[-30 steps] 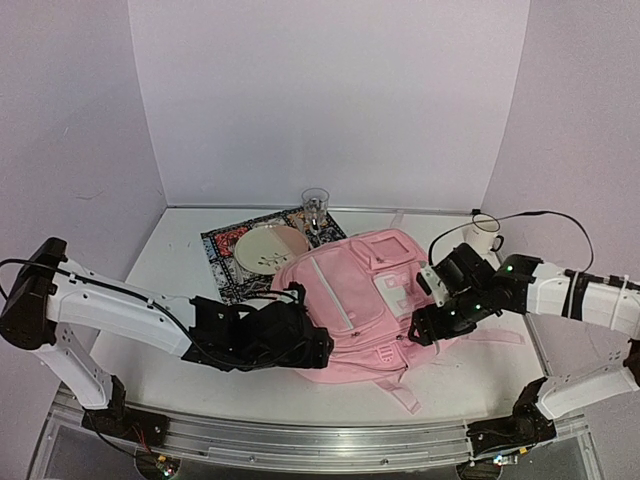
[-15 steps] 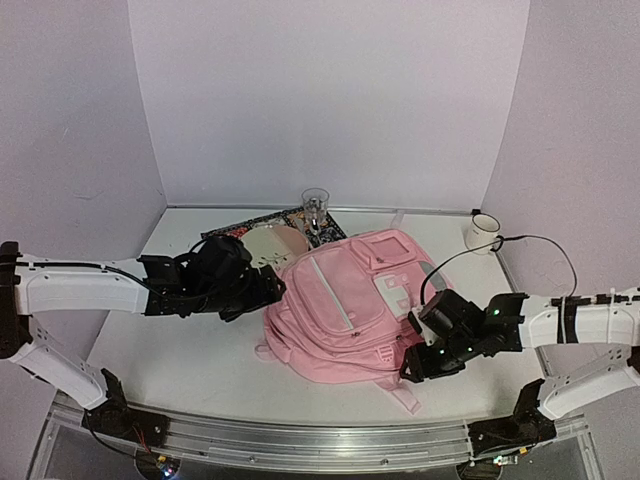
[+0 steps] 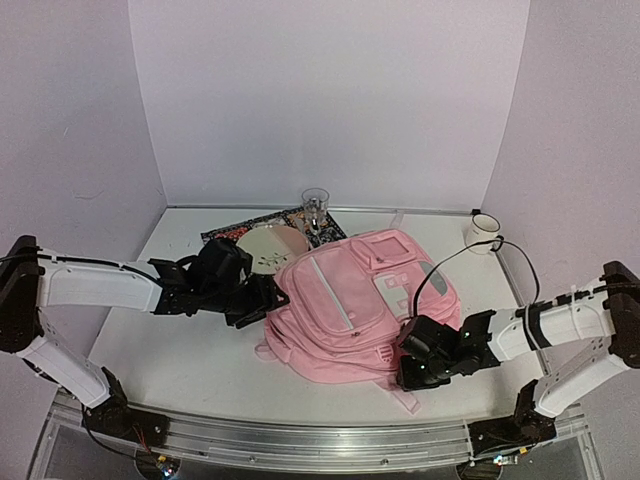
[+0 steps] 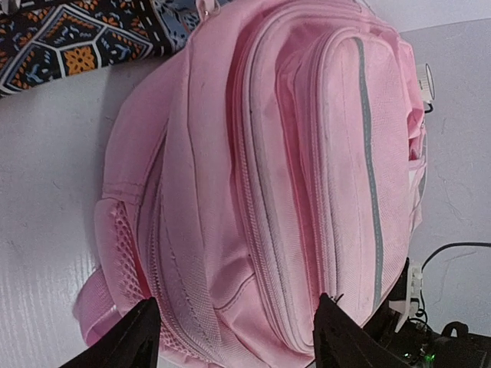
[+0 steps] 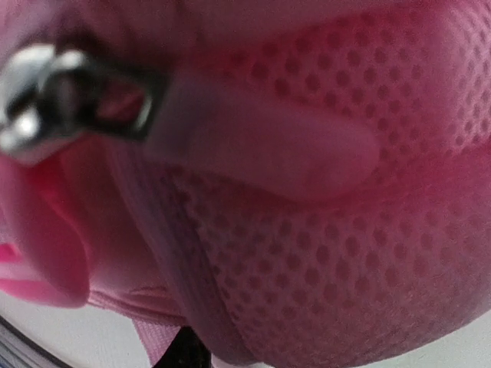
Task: Pack the student bag
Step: Adjust the largest pocket of the student bag, then hold the largest pocket of the student bag, then grab the largest pocket of the student bag, then zip the largest pocket of the bag in the student bag, then hold the largest pocket of the student bag.
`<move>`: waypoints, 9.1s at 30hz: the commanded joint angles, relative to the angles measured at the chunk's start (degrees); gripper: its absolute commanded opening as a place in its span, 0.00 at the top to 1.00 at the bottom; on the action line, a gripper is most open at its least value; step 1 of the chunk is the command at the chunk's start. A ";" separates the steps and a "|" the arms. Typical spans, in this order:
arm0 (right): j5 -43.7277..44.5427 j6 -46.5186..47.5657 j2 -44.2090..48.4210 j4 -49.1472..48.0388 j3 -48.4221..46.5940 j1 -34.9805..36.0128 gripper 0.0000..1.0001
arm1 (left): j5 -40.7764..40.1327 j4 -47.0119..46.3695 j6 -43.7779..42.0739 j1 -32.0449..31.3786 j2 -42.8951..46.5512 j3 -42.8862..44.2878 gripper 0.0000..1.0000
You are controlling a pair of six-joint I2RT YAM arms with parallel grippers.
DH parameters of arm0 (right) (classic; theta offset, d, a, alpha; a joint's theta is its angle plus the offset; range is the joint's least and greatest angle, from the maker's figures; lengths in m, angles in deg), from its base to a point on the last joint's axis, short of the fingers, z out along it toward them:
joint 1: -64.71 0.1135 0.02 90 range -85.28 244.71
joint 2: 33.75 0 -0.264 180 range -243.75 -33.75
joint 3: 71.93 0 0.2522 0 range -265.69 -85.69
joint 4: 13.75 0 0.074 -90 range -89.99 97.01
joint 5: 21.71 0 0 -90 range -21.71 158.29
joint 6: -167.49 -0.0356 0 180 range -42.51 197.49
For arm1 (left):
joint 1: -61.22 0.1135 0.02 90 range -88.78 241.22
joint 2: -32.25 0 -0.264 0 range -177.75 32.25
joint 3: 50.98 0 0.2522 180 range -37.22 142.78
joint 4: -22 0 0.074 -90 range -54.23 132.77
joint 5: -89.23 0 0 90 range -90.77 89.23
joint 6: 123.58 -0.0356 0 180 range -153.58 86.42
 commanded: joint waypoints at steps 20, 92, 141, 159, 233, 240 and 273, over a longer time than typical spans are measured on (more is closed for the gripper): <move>-0.25 -0.65 -6.03 11.21 -17.92 9.47 1.00 | 4.19 -15.23 10.62 -0.90 -1.23 -3.62 1.00; -8.48 20.29 0.79 29.61 -27.85 -4.85 0.49 | -8.30 -2.45 0.04 -1.13 0.43 -1.55 1.00; -18.22 11.74 2.38 3.09 -5.52 -13.17 0.23 | -6.12 14.00 -12.57 -25.89 -18.09 23.13 0.40; -19.91 13.77 1.94 1.11 -5.37 -13.20 0.32 | -7.08 17.96 -9.78 -27.33 -15.84 19.02 0.59; -5.98 29.14 3.33 15.17 -11.80 -46.30 1.00 | -11.91 20.59 -14.98 -31.16 -7.15 3.64 1.00; -15.33 29.87 3.65 12.19 -14.00 -47.93 0.88 | -11.67 20.37 -19.45 -31.18 -8.15 9.79 1.00; -21.29 -5.15 23.79 6.97 -0.43 -16.68 0.12 | 6.44 3.56 -27.66 -21.14 -32.14 43.49 1.00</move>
